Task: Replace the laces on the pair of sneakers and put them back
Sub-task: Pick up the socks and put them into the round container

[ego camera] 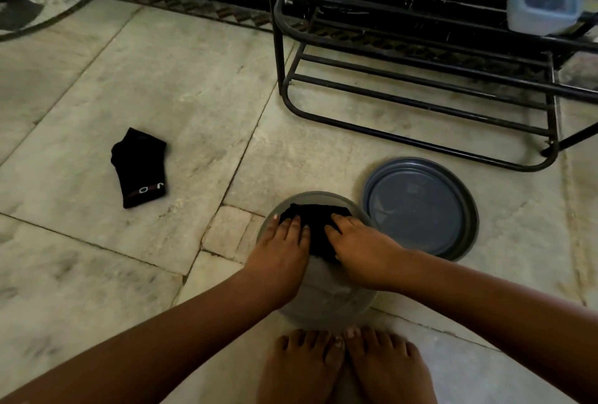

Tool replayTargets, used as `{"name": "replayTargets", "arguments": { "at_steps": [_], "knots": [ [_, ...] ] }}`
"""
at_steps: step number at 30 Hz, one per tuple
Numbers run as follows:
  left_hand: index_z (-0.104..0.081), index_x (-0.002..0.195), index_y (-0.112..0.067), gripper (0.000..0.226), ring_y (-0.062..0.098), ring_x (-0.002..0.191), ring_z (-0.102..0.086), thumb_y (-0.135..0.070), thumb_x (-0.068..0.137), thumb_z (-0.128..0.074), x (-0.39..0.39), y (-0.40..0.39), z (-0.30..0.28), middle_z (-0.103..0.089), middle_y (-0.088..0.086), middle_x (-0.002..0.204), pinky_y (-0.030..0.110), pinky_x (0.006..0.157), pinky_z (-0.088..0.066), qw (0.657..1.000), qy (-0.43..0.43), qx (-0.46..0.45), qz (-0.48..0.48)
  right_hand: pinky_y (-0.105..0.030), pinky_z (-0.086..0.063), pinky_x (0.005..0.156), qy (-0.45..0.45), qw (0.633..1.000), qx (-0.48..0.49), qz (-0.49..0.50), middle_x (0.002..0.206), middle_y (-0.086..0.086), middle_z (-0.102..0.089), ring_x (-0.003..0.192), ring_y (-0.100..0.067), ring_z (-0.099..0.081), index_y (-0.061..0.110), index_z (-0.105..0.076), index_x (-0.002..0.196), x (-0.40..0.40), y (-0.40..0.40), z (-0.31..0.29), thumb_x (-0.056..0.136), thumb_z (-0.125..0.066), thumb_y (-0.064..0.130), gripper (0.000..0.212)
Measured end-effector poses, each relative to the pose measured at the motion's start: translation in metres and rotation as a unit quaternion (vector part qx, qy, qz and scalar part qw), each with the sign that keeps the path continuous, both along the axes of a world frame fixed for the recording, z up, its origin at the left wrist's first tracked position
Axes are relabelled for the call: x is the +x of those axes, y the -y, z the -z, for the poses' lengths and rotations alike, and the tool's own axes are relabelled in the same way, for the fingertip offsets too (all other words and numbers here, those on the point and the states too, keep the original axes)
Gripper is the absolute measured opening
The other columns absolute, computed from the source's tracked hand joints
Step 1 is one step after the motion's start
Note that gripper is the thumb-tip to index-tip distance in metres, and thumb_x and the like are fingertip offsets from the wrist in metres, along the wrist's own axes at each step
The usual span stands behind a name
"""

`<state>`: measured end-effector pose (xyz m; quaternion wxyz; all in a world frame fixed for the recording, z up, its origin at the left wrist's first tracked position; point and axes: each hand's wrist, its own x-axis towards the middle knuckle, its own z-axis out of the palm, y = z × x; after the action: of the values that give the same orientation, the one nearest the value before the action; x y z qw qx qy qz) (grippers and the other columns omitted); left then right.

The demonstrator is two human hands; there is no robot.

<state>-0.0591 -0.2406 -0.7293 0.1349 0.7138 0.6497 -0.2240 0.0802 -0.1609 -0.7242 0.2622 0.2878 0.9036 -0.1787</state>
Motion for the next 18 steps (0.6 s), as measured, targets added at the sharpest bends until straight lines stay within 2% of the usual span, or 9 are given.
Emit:
{"name": "replayTargets", "arguments": {
  "at_steps": [3,5,7,8,9,10,12,15,18],
  "knots": [
    [-0.003,0.150,-0.005,0.073,0.032,0.145,-0.008,-0.026,0.095,-0.047,0.005,0.001,0.000,-0.008,0.021,0.156,0.041,0.117,0.003,1.000,0.011,-0.018,0.000,-0.042,-0.025,0.114,0.008,1.000,-0.005,0.008,0.156,-0.021,-0.008,0.142,-0.034,-0.015,0.004,-0.011,0.150,0.001,0.001,0.002,0.098,-0.043,0.019,0.063],
    [-0.016,0.149,-0.008,0.062,0.028,0.139,-0.026,-0.027,0.097,-0.043,0.000,-0.001,-0.007,-0.027,0.016,0.152,0.035,0.116,-0.014,0.994,0.102,-0.004,-0.036,-0.041,-0.027,0.113,0.007,1.000,-0.006,0.015,0.156,-0.020,-0.011,0.141,-0.033,-0.019,0.004,-0.011,0.150,0.000,0.001,-0.001,0.097,-0.044,0.020,0.064],
    [-0.039,0.139,-0.016,0.044,0.017,0.117,-0.052,-0.028,0.097,-0.043,-0.013,-0.004,-0.019,-0.054,0.005,0.132,0.024,0.098,-0.038,0.946,0.278,0.078,-0.147,-0.039,-0.035,0.108,-0.022,0.999,-0.005,0.038,0.151,-0.016,-0.026,0.135,-0.030,-0.030,0.005,-0.019,0.149,-0.002,-0.001,-0.006,0.097,-0.045,0.022,0.061],
    [-0.048,0.132,-0.018,0.036,0.011,0.105,-0.056,-0.027,0.097,-0.045,-0.022,-0.006,-0.027,-0.061,0.000,0.122,0.020,0.087,-0.040,0.916,0.326,0.129,-0.197,-0.038,-0.038,0.105,-0.047,0.997,-0.003,0.054,0.146,-0.014,-0.035,0.131,-0.028,-0.036,0.006,-0.026,0.146,-0.003,-0.002,-0.008,0.097,-0.045,0.024,0.056],
    [-0.054,0.125,-0.018,0.030,0.008,0.098,-0.056,-0.024,0.096,-0.048,-0.034,-0.006,-0.032,-0.062,-0.003,0.116,0.018,0.082,-0.039,0.888,0.347,0.189,-0.237,-0.037,-0.041,0.101,-0.071,0.995,-0.003,0.065,0.140,-0.011,-0.042,0.127,-0.026,-0.040,0.008,-0.034,0.142,-0.005,-0.003,-0.011,0.097,-0.044,0.025,0.049],
    [-0.057,0.121,-0.016,0.027,0.008,0.099,-0.055,-0.020,0.095,-0.049,-0.049,-0.005,-0.033,-0.062,-0.002,0.115,0.019,0.084,-0.038,0.868,0.343,0.245,-0.263,-0.036,-0.042,0.098,-0.089,0.993,-0.005,0.073,0.135,-0.009,-0.046,0.123,-0.025,-0.044,0.010,-0.040,0.138,-0.007,-0.005,-0.013,0.097,-0.043,0.026,0.044],
    [-0.056,0.121,-0.010,0.029,0.019,0.111,-0.052,-0.013,0.093,-0.052,-0.085,0.000,-0.025,-0.057,0.008,0.122,0.028,0.093,-0.039,0.868,0.276,0.292,-0.292,-0.034,-0.043,0.096,-0.104,0.991,-0.021,0.081,0.129,-0.007,-0.051,0.118,-0.023,-0.048,0.012,-0.046,0.132,-0.012,-0.006,-0.015,0.098,-0.043,0.027,0.038],
    [-0.045,0.134,0.001,0.047,0.037,0.130,-0.037,-0.008,0.089,-0.055,-0.148,0.009,0.005,-0.041,0.023,0.140,0.045,0.108,-0.033,0.899,0.126,0.191,-0.372,-0.034,-0.045,0.093,-0.104,0.991,-0.041,0.078,0.124,-0.006,-0.054,0.113,-0.022,-0.051,0.013,-0.051,0.128,-0.016,-0.005,-0.013,0.098,-0.043,0.028,0.034],
    [-0.035,0.143,-0.001,0.061,0.041,0.135,-0.028,-0.006,0.086,-0.057,-0.190,0.019,0.025,-0.030,0.023,0.148,0.050,0.111,-0.028,0.896,0.072,0.140,-0.414,-0.035,-0.045,0.092,-0.102,0.990,-0.055,0.082,0.121,-0.005,-0.056,0.111,-0.021,-0.052,0.013,-0.054,0.124,-0.014,-0.002,-0.011,0.098,-0.042,0.027,0.032]
  ]
}}
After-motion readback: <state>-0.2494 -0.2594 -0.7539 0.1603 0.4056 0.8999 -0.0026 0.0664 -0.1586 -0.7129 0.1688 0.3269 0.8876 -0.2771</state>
